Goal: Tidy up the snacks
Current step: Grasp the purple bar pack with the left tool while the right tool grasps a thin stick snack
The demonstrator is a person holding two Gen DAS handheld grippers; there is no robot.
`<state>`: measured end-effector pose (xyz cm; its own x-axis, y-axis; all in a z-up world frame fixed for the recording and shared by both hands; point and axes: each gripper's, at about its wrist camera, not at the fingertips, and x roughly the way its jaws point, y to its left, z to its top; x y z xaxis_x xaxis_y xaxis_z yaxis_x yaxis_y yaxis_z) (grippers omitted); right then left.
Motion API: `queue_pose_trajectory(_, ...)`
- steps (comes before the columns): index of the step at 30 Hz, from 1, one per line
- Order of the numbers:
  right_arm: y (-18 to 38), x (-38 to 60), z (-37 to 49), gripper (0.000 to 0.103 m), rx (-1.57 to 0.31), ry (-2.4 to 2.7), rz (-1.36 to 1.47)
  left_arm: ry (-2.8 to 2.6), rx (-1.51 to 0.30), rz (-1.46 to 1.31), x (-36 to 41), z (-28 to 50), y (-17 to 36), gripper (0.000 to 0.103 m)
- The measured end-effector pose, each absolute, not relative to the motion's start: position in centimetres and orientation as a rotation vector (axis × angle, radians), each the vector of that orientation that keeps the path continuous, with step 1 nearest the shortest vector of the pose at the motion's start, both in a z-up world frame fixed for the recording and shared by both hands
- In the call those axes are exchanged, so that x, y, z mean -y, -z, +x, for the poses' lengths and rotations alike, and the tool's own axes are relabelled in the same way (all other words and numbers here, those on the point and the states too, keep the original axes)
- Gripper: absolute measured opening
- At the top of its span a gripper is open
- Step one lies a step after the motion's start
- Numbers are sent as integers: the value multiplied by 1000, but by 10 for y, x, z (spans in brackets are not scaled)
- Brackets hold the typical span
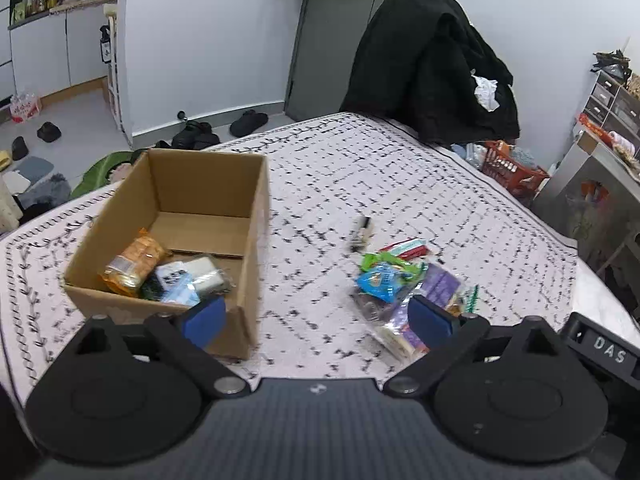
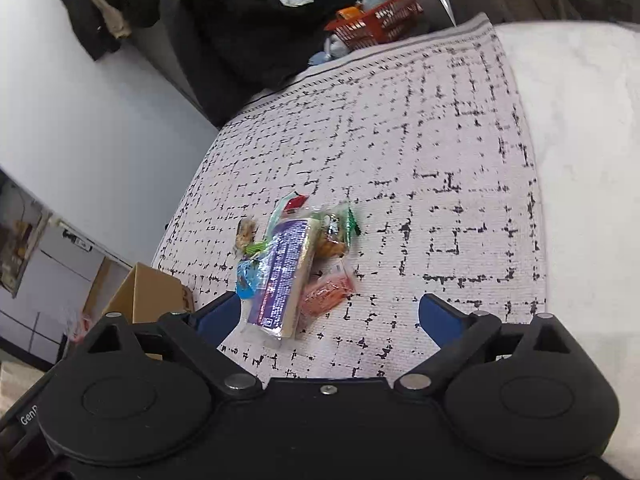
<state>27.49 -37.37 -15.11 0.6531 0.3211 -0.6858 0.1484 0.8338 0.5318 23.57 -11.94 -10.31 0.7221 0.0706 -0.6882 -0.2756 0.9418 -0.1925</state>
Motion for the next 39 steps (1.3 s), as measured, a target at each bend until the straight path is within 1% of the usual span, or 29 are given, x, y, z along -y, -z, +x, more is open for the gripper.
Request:
queue_pose_trajectory(2,154,377,277,96,-868,-105,608,-186,-747,-297,124,239,106,91)
queue_pose_trajectory(5,158,382,279,94,-872,-109,628,-173,-752,-290,134,243,109,89)
queue_pose_trajectory(7,162,383,283,83,-886,-114,645,-165,-749,-283,141,245,111,88)
queue_pose_trajectory(8,165,384,284,81,-896,-118,654,-156,-752,-277,144,247,113,86)
queue_pose_trajectory(13,177,389,293,62,-929,-158,726,-120,-776,-257,160,260,124,84)
queue_pose_trajectory(17,191,395,301,52,-955,-173,791,-90,-793,-229,169,272,134,81)
queue_pose_trajectory(19,198,397,305,43,-972,-190,827,-77,-805,-217,173,279,139,80)
queue_pose_trajectory(20,201,398,307,40,-979,-201,843,-73,-809,-211,174,281,142,79)
queue_pose_trajectory(22,207,397,312,29,-988,-207,861,-64,-815,-198,177,287,146,78)
queue_pose_trajectory(27,216,392,323,23,-1008,-230,881,-46,-839,-158,183,298,157,78)
queue_pose_trajectory(39,229,402,339,22,-1017,-189,917,-11,-904,-111,196,323,183,78)
